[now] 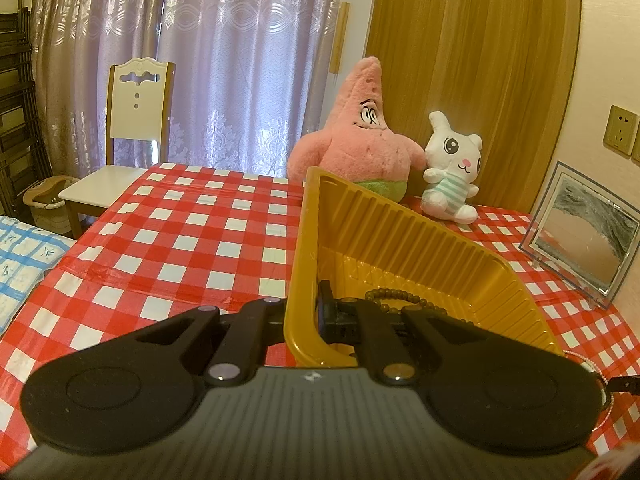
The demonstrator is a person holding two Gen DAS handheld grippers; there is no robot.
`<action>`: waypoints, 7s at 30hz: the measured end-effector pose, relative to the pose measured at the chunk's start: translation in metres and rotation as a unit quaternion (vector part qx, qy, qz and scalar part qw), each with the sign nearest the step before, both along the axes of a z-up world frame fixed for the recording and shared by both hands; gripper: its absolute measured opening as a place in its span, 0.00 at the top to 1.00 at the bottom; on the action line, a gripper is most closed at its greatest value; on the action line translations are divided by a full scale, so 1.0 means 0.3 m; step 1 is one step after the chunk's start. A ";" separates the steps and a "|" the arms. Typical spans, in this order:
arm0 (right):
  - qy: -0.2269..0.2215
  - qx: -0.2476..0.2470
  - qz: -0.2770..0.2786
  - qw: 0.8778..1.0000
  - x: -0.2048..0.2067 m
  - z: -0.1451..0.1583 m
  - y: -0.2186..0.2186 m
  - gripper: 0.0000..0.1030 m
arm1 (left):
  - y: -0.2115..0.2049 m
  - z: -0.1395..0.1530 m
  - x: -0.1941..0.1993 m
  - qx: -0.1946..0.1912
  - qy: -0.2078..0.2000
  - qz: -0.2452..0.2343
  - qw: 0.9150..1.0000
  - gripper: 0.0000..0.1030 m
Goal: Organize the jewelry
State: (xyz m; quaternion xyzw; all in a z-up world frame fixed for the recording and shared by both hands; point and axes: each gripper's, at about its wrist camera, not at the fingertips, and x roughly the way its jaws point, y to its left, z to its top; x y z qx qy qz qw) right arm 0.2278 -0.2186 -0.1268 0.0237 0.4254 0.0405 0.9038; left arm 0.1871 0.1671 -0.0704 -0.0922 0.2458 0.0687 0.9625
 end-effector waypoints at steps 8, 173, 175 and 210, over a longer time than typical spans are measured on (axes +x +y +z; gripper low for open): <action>-0.035 0.060 -0.003 0.998 -0.040 0.114 -0.046 1.00 | 0.000 0.000 0.000 -0.001 0.000 0.000 1.000 0.94; 0.007 0.121 0.077 0.990 -0.088 0.144 0.163 0.40 | 0.009 0.002 0.008 -0.014 -0.003 0.000 1.000 0.94; 0.016 0.119 0.066 0.991 -0.104 0.125 0.128 0.40 | 0.009 0.001 0.008 -0.014 -0.003 -0.001 1.000 0.94; 0.004 0.074 0.060 0.995 -0.087 0.087 -0.004 0.40 | 0.018 -0.001 -0.006 -0.007 -0.001 0.002 1.000 0.94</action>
